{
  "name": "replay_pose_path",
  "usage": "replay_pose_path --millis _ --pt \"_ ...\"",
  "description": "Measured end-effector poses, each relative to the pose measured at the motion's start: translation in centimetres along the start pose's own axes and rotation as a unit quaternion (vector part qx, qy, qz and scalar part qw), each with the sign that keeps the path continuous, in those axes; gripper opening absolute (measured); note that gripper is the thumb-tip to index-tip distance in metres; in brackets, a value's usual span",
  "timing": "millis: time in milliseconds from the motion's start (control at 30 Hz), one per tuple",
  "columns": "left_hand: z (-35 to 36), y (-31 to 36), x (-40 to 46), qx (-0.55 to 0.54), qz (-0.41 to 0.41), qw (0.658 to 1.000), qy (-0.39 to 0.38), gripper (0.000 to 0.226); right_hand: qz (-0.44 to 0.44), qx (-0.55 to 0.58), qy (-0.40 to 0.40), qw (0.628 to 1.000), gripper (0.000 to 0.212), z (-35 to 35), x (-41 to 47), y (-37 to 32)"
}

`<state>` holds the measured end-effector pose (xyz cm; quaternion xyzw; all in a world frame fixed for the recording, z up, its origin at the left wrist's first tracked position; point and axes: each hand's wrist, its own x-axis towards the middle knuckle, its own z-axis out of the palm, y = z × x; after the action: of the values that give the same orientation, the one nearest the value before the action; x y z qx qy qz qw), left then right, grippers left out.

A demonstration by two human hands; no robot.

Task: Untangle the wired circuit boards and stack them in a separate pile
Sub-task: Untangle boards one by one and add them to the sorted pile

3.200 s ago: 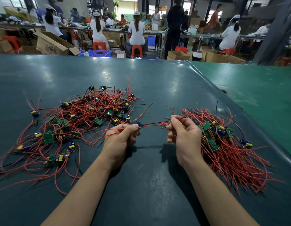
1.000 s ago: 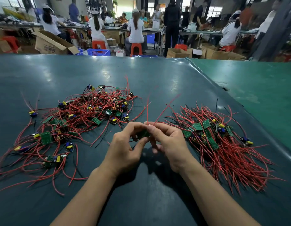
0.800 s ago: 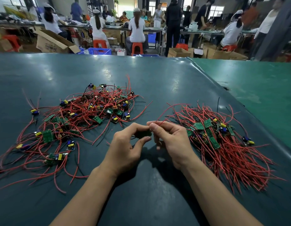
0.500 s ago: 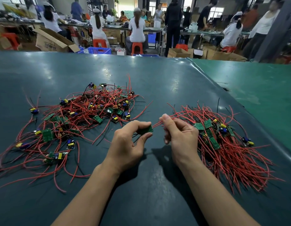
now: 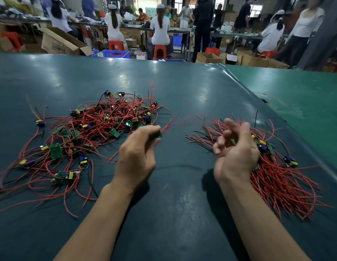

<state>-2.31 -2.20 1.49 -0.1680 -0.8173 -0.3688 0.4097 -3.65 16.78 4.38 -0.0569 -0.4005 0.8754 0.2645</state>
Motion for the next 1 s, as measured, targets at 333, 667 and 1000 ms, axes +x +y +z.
replay_pose_path --millis 333,667,1000 --pt "0.0 0.6 0.4 -0.035 0.094 0.989 -0.113 0.035 0.135 -0.257 -0.335 0.896 0.047 0.4 -4.3 3.2" --pt "-0.3 -0.2 0.3 -0.007 0.067 0.992 -0.106 0.031 -0.082 -0.349 -0.233 0.904 0.042 0.0 -3.7 3.0" --pt "-0.7 -1.5 0.4 0.131 -0.101 0.986 -0.016 0.032 -0.178 -0.278 -0.011 0.944 0.051 -0.1 -2.9 1.6"
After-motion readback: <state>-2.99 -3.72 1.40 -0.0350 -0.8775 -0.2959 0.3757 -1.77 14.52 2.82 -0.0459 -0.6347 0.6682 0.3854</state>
